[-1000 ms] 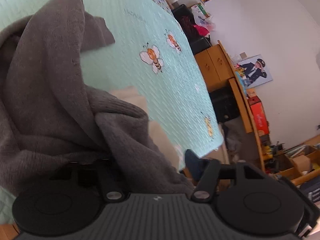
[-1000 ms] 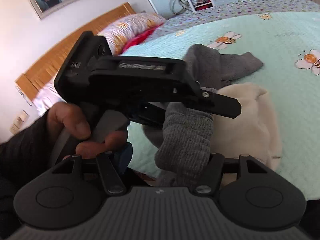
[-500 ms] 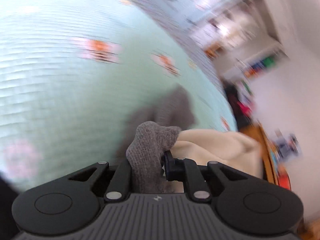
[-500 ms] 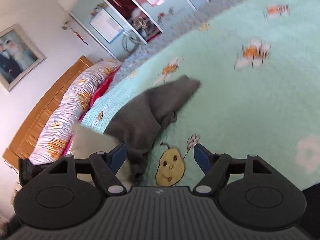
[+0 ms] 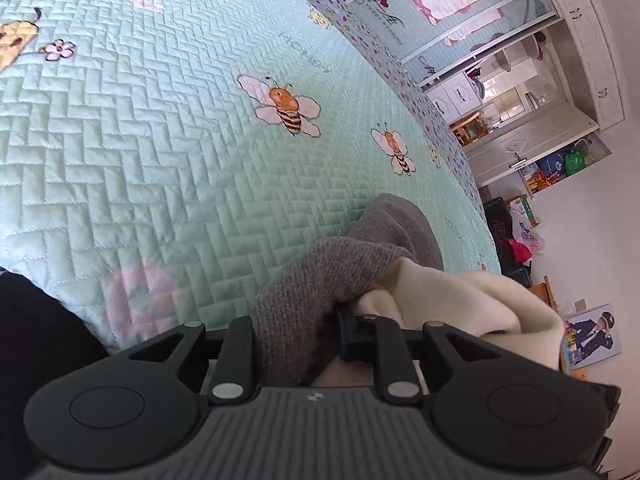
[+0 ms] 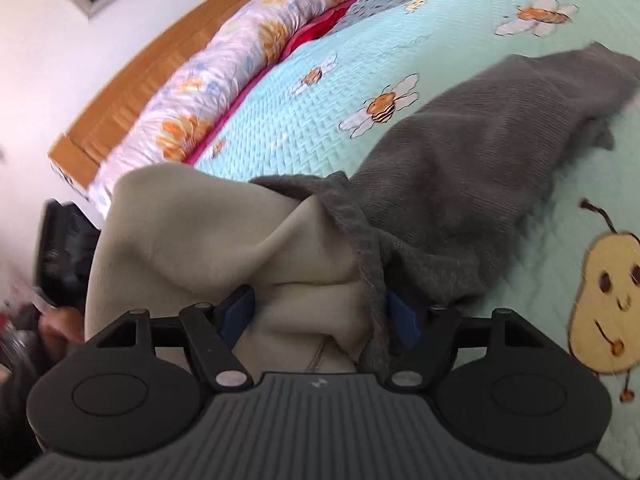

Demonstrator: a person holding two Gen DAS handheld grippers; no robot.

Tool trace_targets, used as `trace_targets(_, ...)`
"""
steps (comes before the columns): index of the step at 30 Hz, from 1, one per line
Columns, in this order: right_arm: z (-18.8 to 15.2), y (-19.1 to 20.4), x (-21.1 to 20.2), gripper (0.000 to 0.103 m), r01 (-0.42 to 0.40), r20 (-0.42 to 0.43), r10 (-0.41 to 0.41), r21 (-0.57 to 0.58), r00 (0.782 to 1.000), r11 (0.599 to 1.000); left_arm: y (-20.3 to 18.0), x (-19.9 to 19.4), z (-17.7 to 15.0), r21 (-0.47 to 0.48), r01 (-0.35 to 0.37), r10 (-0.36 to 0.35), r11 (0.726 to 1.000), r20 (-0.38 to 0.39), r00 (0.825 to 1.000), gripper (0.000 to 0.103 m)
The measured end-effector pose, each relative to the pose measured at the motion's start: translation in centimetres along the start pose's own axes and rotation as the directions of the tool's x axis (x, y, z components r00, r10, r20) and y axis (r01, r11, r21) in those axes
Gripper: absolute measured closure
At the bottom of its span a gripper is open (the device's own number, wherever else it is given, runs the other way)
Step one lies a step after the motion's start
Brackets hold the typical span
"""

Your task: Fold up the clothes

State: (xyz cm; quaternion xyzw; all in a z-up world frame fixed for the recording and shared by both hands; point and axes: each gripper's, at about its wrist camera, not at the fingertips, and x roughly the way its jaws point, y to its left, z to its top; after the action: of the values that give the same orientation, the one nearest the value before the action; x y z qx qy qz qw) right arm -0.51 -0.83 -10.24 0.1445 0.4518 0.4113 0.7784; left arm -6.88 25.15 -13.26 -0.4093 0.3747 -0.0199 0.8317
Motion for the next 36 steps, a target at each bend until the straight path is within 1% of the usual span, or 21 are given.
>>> trace_targets(2, 0.7, -0.1, -0.2, 0.029, -0.012, 0.002, 0.012, 0.026, 1.000, 1.000, 0.8, -0.3, 0.1, -0.028, -0.001, 0.001, 1.000, 0.011, 1.000, 0.081)
trace_targets(4, 1.4, -1.6, -2.1, 0.029, -0.040, 0.070, 0.034, 0.082, 0.997, 0.996, 1.3, -0.6, 0.0, -0.045, -0.005, 0.005, 0.999, 0.012, 1.000, 0.080)
trace_targets(6, 2.1, -4.4, -4.4, 0.028, -0.046, 0.169, 0.013, 0.190, 0.985, 0.981, 1.5, -0.4, 0.1, -0.050, -0.007, 0.007, 0.999, 0.010, 1.000, 0.080)
trace_targets(8, 2.5, -8.1, -6.3, 0.028, -0.024, 0.241, -0.061, 0.334, 0.969, 0.942, 1.6, -0.1, 0.2, -0.051, -0.006, 0.007, 0.999, 0.007, 1.000, 0.080)
trace_targets(11, 3.6, -12.4, -6.4, 0.027, 0.045, 0.240, -0.179, 0.476, 0.954, 0.878, 1.4, 0.3, 0.4, -0.050, -0.005, 0.006, 0.999, 0.003, 1.000, 0.080)
trace_targets(14, 5.0, -14.4, -4.2, 0.027, 0.037, 0.238, -0.176, 0.493, 0.955, 0.869, 1.2, 0.3, 0.4, -0.046, -0.005, 0.005, 0.999, 0.001, 1.000, 0.080)
trace_targets(16, 5.8, -15.0, -2.2, 0.028, 0.063, 0.214, -0.197, 0.510, 0.957, 0.858, 1.2, 0.3, 0.4, -0.050, -0.006, 0.006, 0.999, 0.001, 1.000, 0.080)
trace_targets(18, 6.3, -15.2, -0.3, 0.043, 0.014, 0.233, -0.157, 0.518, 0.960, 0.855, 1.0, 0.2, 0.5, -0.052, -0.006, 0.006, 0.999, 0.001, 1.000, 0.080)
trace_targets(19, 6.6, -15.3, 0.1, 0.065, -0.011, 0.246, -0.142, 0.529, 0.959, 0.848, 0.7, 0.2, 0.8, -0.048, -0.003, 0.003, 0.999, 0.001, 1.000, 0.080)
trace_targets(20, 7.1, -15.4, 0.1, 0.082, -0.035, 0.266, -0.130, 0.538, 0.955, 0.842, 0.3, 0.2, 1.2, -0.041, 0.002, -0.002, 0.999, 0.001, 1.000, 0.080)
trace_targets(21, 7.6, -15.5, 0.1, 0.091, -0.059, 0.285, -0.119, 0.546, 0.951, 0.835, -0.1, 0.2, 1.5, -0.034, 0.006, -0.006, 0.999, 0.001, 1.000, 0.080)
trace_targets(22, 8.2, -15.6, -0.1, 0.091, -0.083, 0.309, -0.110, 0.551, 0.945, 0.830, -0.7, 0.3, 2.0, -0.025, 0.017, -0.017, 1.000, 0.002, 1.000, 0.081)
trace_targets(24, 9.9, -14.8, -2.8, 0.092, -0.131, 0.402, -0.105, 0.518, 0.910, 0.845, -2.9, 0.5, 3.2, 0.014, 0.063, -0.064, 0.998, 0.011, 0.998, 0.080)
trace_targets(26, 11.6, -13.4, -7.2, 0.092, -0.179, 0.517, -0.084, 0.438, 0.852, 0.881, -5.3, 0.8, 4.6, 0.058, 0.113, -0.114, 0.992, 0.020, 0.993, 0.080)
trace_targets(27, 12.4, -12.6, -9.5, 0.092, -0.197, 0.572, -0.071, 0.392, 0.817, 0.899, -6.9, 0.9, 5.2, 0.090, 0.142, -0.145, 0.986, 0.029, 0.989, 0.080)
trace_targets(30, 13.1, -8.0, -17.9, 0.092, -0.146, 0.727, -0.027, 0.174, 0.686, 0.974, -11.9, 1.6, 7.2, 0.182, 0.237, -0.250, 0.954, 0.051, 0.967, 0.080)
trace_targets(32, 12.1, -5.2, -22.8, 0.091, -0.058, 0.804, -0.013, 0.059, 0.595, 0.997, -15.2, 2.2, 8.3, 0.250, 0.297, -0.318, 0.922, 0.050, 0.947, 0.076)
trace_targets(33, 11.2, -4.1, -25.0, 0.091, -0.009, 0.833, -0.016, 0.025, 0.553, 1.000, -16.6, 2.9, 8.6, 0.285, 0.311, -0.334, 0.907, 0.032, 0.942, 0.073)
trace_targets(34, 10.1, -4.1, -26.4, 0.089, 0.012, 0.840, -0.040, 0.039, 0.541, 0.999, -17.7, 3.6, 8.7, 0.316, 0.320, -0.340, 0.893, 0.009, 0.940, 0.072)
trace_targets(35, 8.9, -4.2, -27.6, 0.087, 0.030, 0.844, -0.064, 0.057, 0.532, 0.998, -18.5, 4.5, 8.3, 0.340, 0.311, -0.326, 0.887, -0.015, 0.945, 0.070)
trace_targets(36, 7.6, -5.1, -28.1, 0.086, 0.032, 0.829, -0.097, 0.096, 0.550, 0.995, -19.0, 5.5, 7.8, 0.362, 0.295, -0.302, 0.884, -0.040, 0.953, 0.070)
